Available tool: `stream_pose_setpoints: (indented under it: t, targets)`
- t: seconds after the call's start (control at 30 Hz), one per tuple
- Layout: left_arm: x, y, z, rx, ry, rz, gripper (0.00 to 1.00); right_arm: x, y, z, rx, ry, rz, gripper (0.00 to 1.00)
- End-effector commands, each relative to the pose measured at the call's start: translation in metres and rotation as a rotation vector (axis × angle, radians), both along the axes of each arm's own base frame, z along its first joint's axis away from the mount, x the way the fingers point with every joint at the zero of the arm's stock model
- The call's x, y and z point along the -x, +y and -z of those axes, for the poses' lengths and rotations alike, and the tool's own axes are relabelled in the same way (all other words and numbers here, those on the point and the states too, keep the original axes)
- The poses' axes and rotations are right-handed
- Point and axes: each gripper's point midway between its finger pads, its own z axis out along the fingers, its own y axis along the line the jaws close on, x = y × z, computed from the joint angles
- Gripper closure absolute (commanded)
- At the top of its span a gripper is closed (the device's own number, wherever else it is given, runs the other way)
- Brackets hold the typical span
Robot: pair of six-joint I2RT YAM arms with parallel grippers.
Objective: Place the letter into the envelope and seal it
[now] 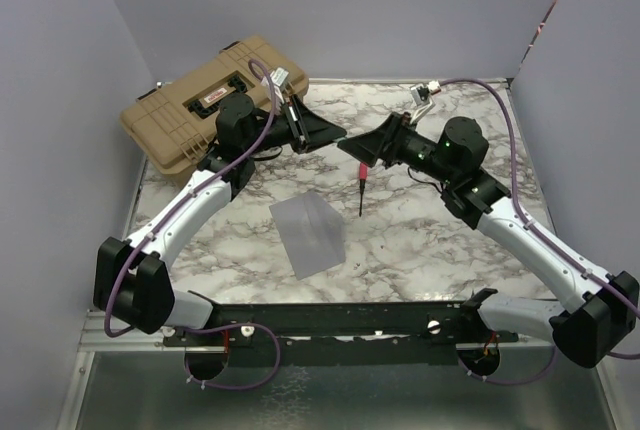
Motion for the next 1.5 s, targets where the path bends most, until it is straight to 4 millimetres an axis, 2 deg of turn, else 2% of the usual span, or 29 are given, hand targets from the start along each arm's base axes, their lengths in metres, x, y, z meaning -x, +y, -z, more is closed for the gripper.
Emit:
stream_pose_setpoints:
  t: [0.0, 0.2, 0.37, 0.57, 0.73, 0.83, 1.0, 1.13, 1.2, 1.27, 1.33, 1.4, 1.47]
  targets:
    - [-0.013, 0.001, -0.043, 0.125, 0.037, -0.046, 1.0, 0.003, 0.004, -0.041, -0.271, 0.112, -0.015, 0.24]
    - [-0.015, 0.001, -0.047, 0.17, 0.099, -0.04, 1.0, 0.003, 0.0, -0.051, -0.325, 0.111, -0.001, 0.43]
    - [-0.015, 0.002, -0.045, 0.174, 0.113, -0.041, 1.0, 0.004, -0.002, -0.055, -0.356, 0.109, -0.001, 0.55]
    - [-0.015, 0.005, -0.043, 0.175, 0.113, -0.052, 1.0, 0.0, -0.003, -0.048, -0.353, 0.105, 0.01, 0.99]
    - [-0.025, 0.022, -0.044, 0.178, 0.094, -0.113, 1.0, 0.0, -0.013, -0.042, -0.299, 0.006, 0.009, 1.0]
    - [-0.033, 0.038, -0.044, 0.183, 0.084, -0.164, 1.0, -0.005, -0.03, -0.033, -0.27, -0.034, -0.004, 1.0]
    - [-0.048, 0.071, -0.047, 0.216, 0.071, -0.261, 1.0, -0.007, -0.056, -0.034, -0.277, -0.069, -0.015, 1.0]
    - [-0.054, 0.079, -0.047, 0.214, 0.059, -0.286, 1.0, -0.019, -0.065, -0.027, -0.212, -0.055, 0.029, 1.0]
    - [-0.054, 0.079, -0.046, 0.198, 0.044, -0.282, 1.0, -0.04, -0.073, -0.008, -0.084, 0.002, 0.134, 1.0]
    - [-0.053, 0.078, -0.042, 0.174, 0.03, -0.274, 1.0, -0.063, -0.09, 0.023, 0.06, 0.092, 0.274, 1.0]
    - [-0.051, 0.076, -0.039, 0.153, 0.018, -0.262, 1.0, -0.079, -0.115, 0.063, 0.221, 0.218, 0.425, 1.0]
    - [-0.048, 0.074, -0.038, 0.137, -0.001, -0.248, 1.0, -0.088, -0.14, 0.104, 0.383, 0.351, 0.547, 1.0]
    - [-0.045, 0.07, -0.036, 0.113, -0.022, -0.232, 1.0, -0.086, -0.158, 0.14, 0.521, 0.474, 0.606, 1.0]
